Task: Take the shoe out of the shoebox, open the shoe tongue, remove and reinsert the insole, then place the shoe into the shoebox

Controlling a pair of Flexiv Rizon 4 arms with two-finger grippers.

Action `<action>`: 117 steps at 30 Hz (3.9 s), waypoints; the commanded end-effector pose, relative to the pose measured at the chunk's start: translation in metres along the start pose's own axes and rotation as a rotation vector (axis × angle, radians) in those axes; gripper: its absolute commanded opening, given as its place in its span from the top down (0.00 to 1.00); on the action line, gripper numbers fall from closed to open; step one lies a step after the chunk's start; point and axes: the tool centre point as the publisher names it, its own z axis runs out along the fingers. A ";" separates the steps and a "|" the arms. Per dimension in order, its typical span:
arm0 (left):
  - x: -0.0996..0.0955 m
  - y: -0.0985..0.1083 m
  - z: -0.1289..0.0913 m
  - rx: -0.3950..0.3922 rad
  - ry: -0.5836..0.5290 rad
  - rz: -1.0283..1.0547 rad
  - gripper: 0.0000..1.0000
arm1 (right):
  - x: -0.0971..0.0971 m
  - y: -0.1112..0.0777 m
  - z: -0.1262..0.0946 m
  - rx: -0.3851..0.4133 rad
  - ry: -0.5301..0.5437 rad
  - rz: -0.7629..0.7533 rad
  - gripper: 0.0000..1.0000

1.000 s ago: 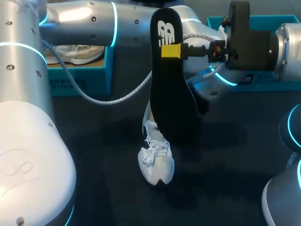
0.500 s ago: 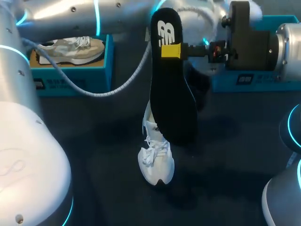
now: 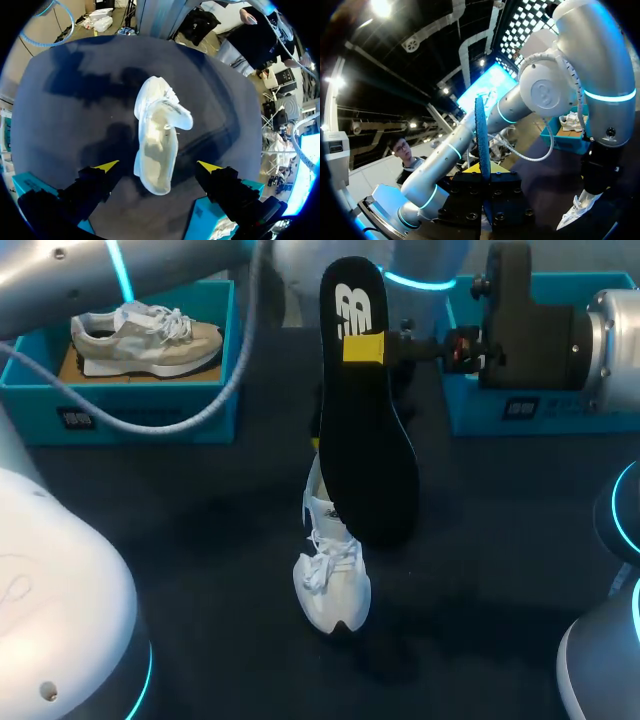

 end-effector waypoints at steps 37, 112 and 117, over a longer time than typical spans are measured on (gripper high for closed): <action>0.046 0.019 -0.063 0.016 -1.015 -0.144 0.00 | -0.075 0.069 -0.050 -0.045 -0.017 0.350 1.00; 0.055 -0.032 -0.199 -0.064 -1.741 0.273 0.00 | -0.205 0.099 -0.040 -0.182 -0.080 1.143 1.00; 0.045 -0.036 -0.199 -0.055 -1.754 0.287 0.00 | -0.214 0.112 -0.030 -0.176 -0.084 1.141 1.00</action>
